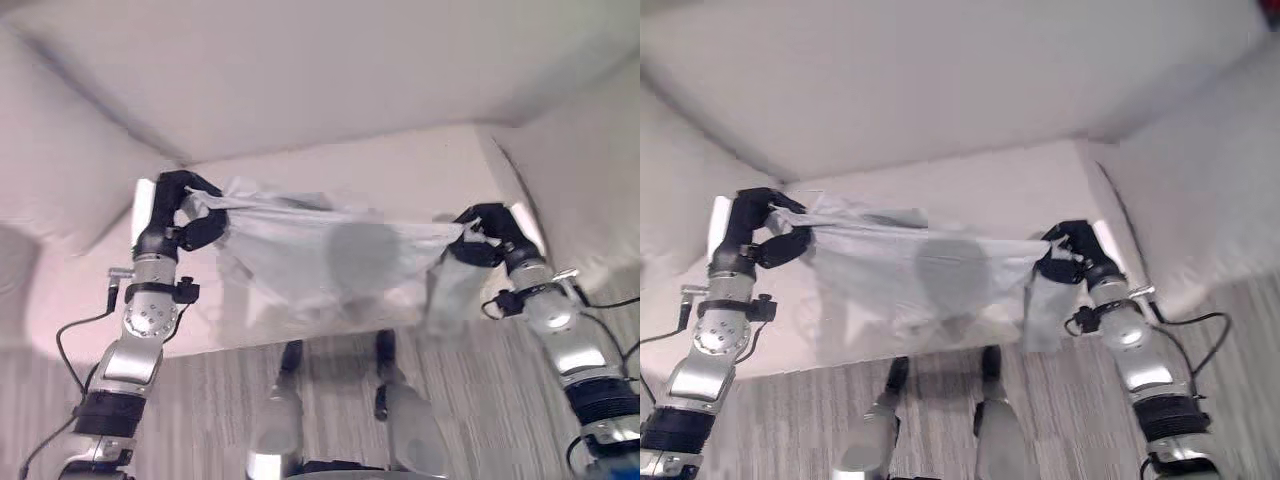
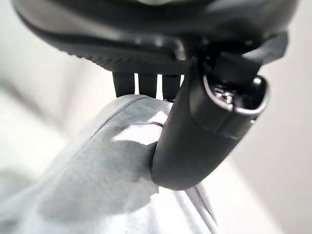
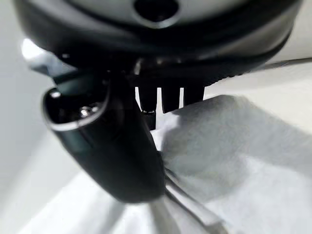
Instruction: Hang the clothes on the sofa on the clothes rack.
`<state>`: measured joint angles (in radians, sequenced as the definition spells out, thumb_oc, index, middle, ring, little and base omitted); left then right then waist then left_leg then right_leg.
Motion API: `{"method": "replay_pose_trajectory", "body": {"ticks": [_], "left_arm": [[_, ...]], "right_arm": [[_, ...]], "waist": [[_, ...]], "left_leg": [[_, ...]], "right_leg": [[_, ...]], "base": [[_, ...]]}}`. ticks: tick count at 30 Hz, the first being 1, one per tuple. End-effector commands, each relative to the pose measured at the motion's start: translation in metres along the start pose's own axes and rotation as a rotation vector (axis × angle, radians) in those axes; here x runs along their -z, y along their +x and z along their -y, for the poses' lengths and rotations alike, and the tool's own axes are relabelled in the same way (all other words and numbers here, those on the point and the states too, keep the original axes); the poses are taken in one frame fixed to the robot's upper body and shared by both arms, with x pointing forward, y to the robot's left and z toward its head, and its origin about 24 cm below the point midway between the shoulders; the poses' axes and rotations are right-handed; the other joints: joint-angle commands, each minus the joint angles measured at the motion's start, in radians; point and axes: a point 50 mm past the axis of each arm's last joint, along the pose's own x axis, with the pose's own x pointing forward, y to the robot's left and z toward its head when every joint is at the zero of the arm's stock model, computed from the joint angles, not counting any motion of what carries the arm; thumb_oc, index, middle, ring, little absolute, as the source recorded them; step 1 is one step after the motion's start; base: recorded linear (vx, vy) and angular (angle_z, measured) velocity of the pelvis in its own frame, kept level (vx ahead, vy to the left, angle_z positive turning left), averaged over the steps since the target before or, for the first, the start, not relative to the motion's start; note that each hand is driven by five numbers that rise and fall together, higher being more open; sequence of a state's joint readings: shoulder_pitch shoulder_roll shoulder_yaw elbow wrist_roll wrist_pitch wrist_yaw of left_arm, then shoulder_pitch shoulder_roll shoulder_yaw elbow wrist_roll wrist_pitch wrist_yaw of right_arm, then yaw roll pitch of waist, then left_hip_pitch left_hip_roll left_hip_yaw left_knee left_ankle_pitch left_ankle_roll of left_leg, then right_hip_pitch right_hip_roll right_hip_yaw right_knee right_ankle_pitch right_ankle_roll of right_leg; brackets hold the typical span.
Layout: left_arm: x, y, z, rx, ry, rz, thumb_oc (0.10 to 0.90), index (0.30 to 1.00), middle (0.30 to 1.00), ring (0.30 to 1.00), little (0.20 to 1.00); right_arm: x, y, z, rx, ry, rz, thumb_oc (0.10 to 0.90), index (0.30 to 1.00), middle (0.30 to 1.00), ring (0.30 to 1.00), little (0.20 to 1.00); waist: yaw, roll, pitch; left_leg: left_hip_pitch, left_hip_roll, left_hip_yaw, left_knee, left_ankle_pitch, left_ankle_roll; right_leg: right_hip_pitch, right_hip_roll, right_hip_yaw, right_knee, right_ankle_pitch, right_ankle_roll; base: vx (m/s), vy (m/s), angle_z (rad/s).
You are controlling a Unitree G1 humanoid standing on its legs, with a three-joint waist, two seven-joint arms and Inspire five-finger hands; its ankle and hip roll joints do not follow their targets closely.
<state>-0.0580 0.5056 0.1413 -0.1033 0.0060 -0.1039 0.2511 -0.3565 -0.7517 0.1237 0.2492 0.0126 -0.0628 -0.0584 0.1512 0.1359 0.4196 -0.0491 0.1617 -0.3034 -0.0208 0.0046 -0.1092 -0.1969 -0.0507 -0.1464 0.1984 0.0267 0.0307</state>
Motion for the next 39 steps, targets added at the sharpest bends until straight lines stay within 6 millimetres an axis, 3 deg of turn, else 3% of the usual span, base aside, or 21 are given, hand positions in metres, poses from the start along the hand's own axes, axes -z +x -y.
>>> {"method": "replay_pose_trajectory", "body": {"ticks": [1, 6, 8, 10, 13, 15, 17, 18, 20, 21, 22, 24, 26, 29, 31, 32, 33, 34, 35, 37, 39], "left_arm": [[-0.021, 0.022, -0.031, -0.116, 0.077, 0.178, 0.4, 0.3, 0.3, 0.3, 0.3], [-0.027, 0.018, -0.063, -0.232, 0.181, 0.211, 0.4, 0.3, 0.3, 0.3, 0.3], [-0.044, 0.019, -0.089, -0.333, 0.255, 0.295, 0.4, 0.3, 0.3, 0.3, 0.3], [-0.055, 0.023, -0.101, -0.382, 0.289, 0.343, 0.4, 0.3, 0.3, 0.3, 0.3], [-0.07, 0.032, -0.11, -0.418, 0.324, 0.399, 0.4, 0.3, 0.3, 0.3, 0.3], [-0.084, 0.041, -0.115, -0.426, 0.359, 0.449, 0.4, 0.3, 0.3, 0.3, 0.3], [-0.096, 0.047, -0.12, -0.441, 0.41, 0.485, 0.4, 0.3, 0.3, 0.3, 0.3], [-0.1, 0.05, -0.122, -0.448, 0.423, 0.498, 0.4, 0.3, 0.3, 0.3, 0.3], [-0.105, 0.055, -0.124, -0.442, 0.436, 0.51, 0.4, 0.3, 0.3, 0.3, 0.3], [-0.106, 0.056, -0.124, -0.444, 0.435, 0.511, 0.4, 0.3, 0.3, 0.3, 0.3], [-0.111, 0.063, -0.126, -0.442, 0.457, 0.516, 0.4, 0.3, 0.3, 0.3, 0.3], [-0.11, 0.067, -0.125, -0.447, 0.438, 0.506, 0.4, 0.3, 0.3, 0.3, 0.3], [-0.103, 0.065, -0.127, -0.463, 0.411, 0.475, 0.4, 0.3, 0.3, 0.3, 0.3], [-0.093, 0.064, -0.125, -0.459, 0.383, 0.438, 0.4, 0.3, 0.3, 0.3, 0.3], [-0.087, 0.063, -0.12, -0.45, 0.357, 0.424, 0.4, 0.3, 0.3, 0.3, 0.3], [-0.084, 0.065, -0.114, -0.433, 0.335, 0.414, 0.4, 0.3, 0.3, 0.3, 0.3], [-0.084, 0.066, -0.11, -0.419, 0.319, 0.411, 0.4, 0.3, 0.3, 0.3, 0.3], [-0.082, 0.066, -0.109, -0.401, 0.319, 0.409, 0.4, 0.3, 0.3, 0.3, 0.3], [-0.079, 0.066, -0.111, -0.397, 0.331, 0.396, 0.4, 0.3, 0.3, 0.3, 0.3], [-0.078, 0.066, -0.115, -0.403, 0.334, 0.386, 0.4, 0.3, 0.3, 0.3, 0.3], [-0.077, 0.067, -0.117, -0.411, 0.332, 0.385, 0.4, 0.3, 0.3, 0.3, 0.3]], "right_arm": [[-0.019, 0.0, 0.015, 0.07, 0.0, 0.147, 0.4, 0.3, 0.3, 0.3, 0.3], [-0.05, 0.012, 0.025, 0.087, 0.0, 0.26, 0.4, 0.3, 0.3, 0.3, 0.3], [-0.076, 0.019, 0.031, 0.104, -0.013, 0.357, 0.4, 0.3, 0.3, 0.3, 0.3], [-0.084, 0.021, 0.04, 0.128, -0.044, 0.387, 0.4, 0.3, 0.3, 0.3, 0.3], [-0.09, 0.023, 0.055, 0.187, -0.081, 0.402, 0.4, 0.3, 0.3, 0.3, 0.3], [-0.089, 0.024, 0.06, 0.228, -0.087, 0.387, 0.4, 0.3, 0.3, 0.3, 0.3], [-0.095, 0.029, 0.065, 0.264, -0.097, 0.399, 0.4, 0.3, 0.3, 0.3, 0.3], [-0.1, 0.034, 0.068, 0.284, -0.097, 0.403, 0.4, 0.3, 0.3, 0.3, 0.3], [-0.108, 0.035, 0.076, 0.304, -0.111, 0.422, 0.4, 0.3, 0.3, 0.3, 0.3], [-0.108, 0.036, 0.077, 0.306, -0.111, 0.423, 0.4, 0.3, 0.3, 0.3, 0.3], [-0.115, 0.037, 0.087, 0.33, -0.134, 0.441, 0.4, 0.3, 0.3, 0.3, 0.3], [-0.112, 0.034, 0.099, 0.361, -0.149, 0.423, 0.4, 0.3, 0.3, 0.3, 0.3], [-0.111, 0.033, 0.11, 0.386, -0.164, 0.413, 0.4, 0.3, 0.3, 0.3, 0.3], [-0.114, 0.03, 0.127, 0.444, -0.152, 0.414, 0.4, 0.3, 0.3, 0.3, 0.3], [-0.114, 0.026, 0.132, 0.463, -0.163, 0.419, 0.4, 0.3, 0.3, 0.3, 0.3], [-0.111, 0.023, 0.137, 0.481, -0.17, 0.408, 0.4, 0.3, 0.3, 0.3, 0.3], [-0.11, 0.02, 0.141, 0.49, -0.184, 0.403, 0.4, 0.3, 0.3, 0.3, 0.3], [-0.107, 0.019, 0.139, 0.487, -0.166, 0.402, 0.4, 0.3, 0.3, 0.3, 0.3], [-0.104, 0.016, 0.139, 0.488, -0.15, 0.401, 0.4, 0.3, 0.3, 0.3, 0.3], [-0.101, 0.013, 0.143, 0.506, -0.139, 0.391, 0.4, 0.3, 0.3, 0.3, 0.3], [-0.095, 0.009, 0.145, 0.523, -0.138, 0.378, 0.4, 0.3, 0.3, 0.3, 0.3]], "waist": [[0.019, -0.135, -0.24], [0.071, -0.15, -0.286], [0.092, -0.174, -0.328], [0.101, -0.166, -0.355], [0.101, -0.152, -0.4], [0.107, -0.171, -0.408], [0.12, -0.181, -0.4], [0.125, -0.177, -0.384], [0.105, -0.176, -0.375], [0.106, -0.176, -0.372], [0.092, -0.184, -0.366], [0.082, -0.205, -0.356], [0.084, -0.23, -0.347], [0.082, -0.239, -0.342], [0.08, -0.232, -0.327], [0.068, -0.233, -0.31], [0.059, -0.23, -0.305], [0.059, -0.232, -0.308], [0.06, -0.257, -0.31], [0.054, -0.277, -0.306], [0.035, -0.275, -0.311]], "left_leg": [[-0.047, -0.112, -0.005, -0.066, 0.131, -0.02], [-0.014, -0.097, 0.033, -0.042, 0.116, -0.021], [0.037, -0.007, 0.071, 0.03, 0.098, -0.031], [0.06, 0.027, 0.054, 0.03, 0.12, -0.054], [0.087, -0.009, 0.034, -0.066, 0.033, -0.04], [0.079, -0.1, 0.023, -0.066, -0.02, 0.007], [0.085, -0.154, 0.048, -0.066, -0.028, 0.047], [0.096, -0.167, 0.06, -0.066, -0.027, 0.061], [0.095, -0.202, 0.048, -0.066, -0.005, 0.08], [0.093, -0.202, 0.047, -0.066, -0.002, 0.078], [0.091, -0.233, 0.02, -0.066, 0.019, 0.089], [0.088, -0.264, -0.023, -0.066, 0.043, 0.098], [0.089, -0.305, -0.055, -0.066, 0.053, 0.103], [0.075, -0.338, -0.091, -0.066, 0.07, 0.101], [0.053, -0.344, -0.066, -0.034, 0.076, 0.095], [0.008, -0.346, -0.002, 0.029, 0.06, 0.08], [-0.02, -0.326, 0.064, 0.058, 0.038, 0.078], [-0.041, -0.264, 0.116, 0.056, 0.021, 0.085], [-0.069, -0.182, 0.109, 0.035, 0.034, 0.074], [-0.096, -0.085, 0.09, 0.016, 0.058, 0.064], [-0.11, -0.004, 0.114, -0.019, 0.099, 0.046]], "right_leg": [[0.224, -0.072, -0.068, -0.269, 0.024, 0.041], [0.259, -0.112, -0.134, -0.286, 0.042, 0.055], [0.251, -0.167, -0.162, -0.286, 0.073, 0.08], [0.262, -0.199, -0.178, -0.286, 0.09, 0.105], [0.259, -0.26, -0.219, -0.286, 0.127, 0.151], [0.245, -0.339, -0.242, -0.286, 0.205, 0.181], [0.227, -0.387, -0.278, -0.277, 0.282, 0.195], [0.22, -0.373, -0.257, -0.233, 0.245, 0.177], [0.212, -0.272, -0.167, -0.15, 0.149, 0.128], [0.204, -0.273, -0.166, -0.137, 0.143, 0.123], [0.204, -0.128, -0.079, -0.075, 0.016, 0.089], [0.183, -0.01, -0.005, -0.023, -0.043, 0.062], [0.179, 0.064, 0.076, -0.073, -0.045, 0.036], [0.203, 0.075, 0.143, -0.181, 0.009, 0.034], [0.217, 0.061, 0.135, -0.218, 0.037, 0.042], [0.238, 0.04, 0.115, -0.254, 0.046, 0.049], [0.251, 0.027, 0.095, -0.279, 0.054, 0.055], [0.254, 0.003, 0.081, -0.286, 0.052, 0.068], [0.25, -0.035, 0.081, -0.286, 0.043, 0.074], [0.251, -0.073, 0.086, -0.285, 0.019, 0.078], [0.266, -0.098, 0.078, -0.285, -0.008, 0.084]], "base": [[0.02, -0.069, 1.05], [-0.06, 0.1, 1.27], [-0.14, 0.469, 0.26], [-0.07, 0.502, 0.45], [-0.07, 0.522, 0.35], [-0.1, 0.557, 0.32], [-0.13, 0.501, 0.5], [-0.11, 0.477, 0.14], [-0.08, 0.34, -0.08], [-0.06, 0.278, 0.41], [-0.04, 0.198, 0.65], [-0.04, 0.188, 0.88], [0.0, 0.103, 0.58], [-0.02, 0.072, 0.38], [-0.03, 0.121, 0.68], [-0.02, 0.156, 0.39], [-0.04, 0.319, 0.61], [0.01, 0.434, 1.16], [0.06, 0.49, 1.01], [0.1, 0.392, 0.34], [0.19, 0.407, 0.33]]}}
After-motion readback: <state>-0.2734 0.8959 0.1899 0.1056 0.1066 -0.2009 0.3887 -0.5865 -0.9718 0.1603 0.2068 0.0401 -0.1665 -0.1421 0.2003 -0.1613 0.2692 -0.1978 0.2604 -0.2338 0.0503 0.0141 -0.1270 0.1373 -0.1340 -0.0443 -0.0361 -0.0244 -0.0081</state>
